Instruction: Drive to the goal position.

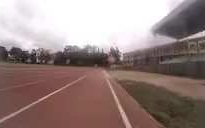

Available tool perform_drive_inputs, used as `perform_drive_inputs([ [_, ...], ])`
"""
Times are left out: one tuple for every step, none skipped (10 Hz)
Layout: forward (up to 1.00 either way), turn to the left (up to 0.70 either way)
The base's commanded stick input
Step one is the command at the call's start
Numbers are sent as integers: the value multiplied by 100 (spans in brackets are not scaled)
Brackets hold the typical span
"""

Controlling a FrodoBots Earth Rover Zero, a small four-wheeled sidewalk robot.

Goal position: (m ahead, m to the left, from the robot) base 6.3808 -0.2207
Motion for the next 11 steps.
perform_drive_inputs([
  [70,0],
  [70,0],
  [70,0],
  [70,0],
  [70,-8],
  [70,-17],
  [70,-17],
  [70,-12],
  [70,0],
  [70,0],
  [70,0],
])
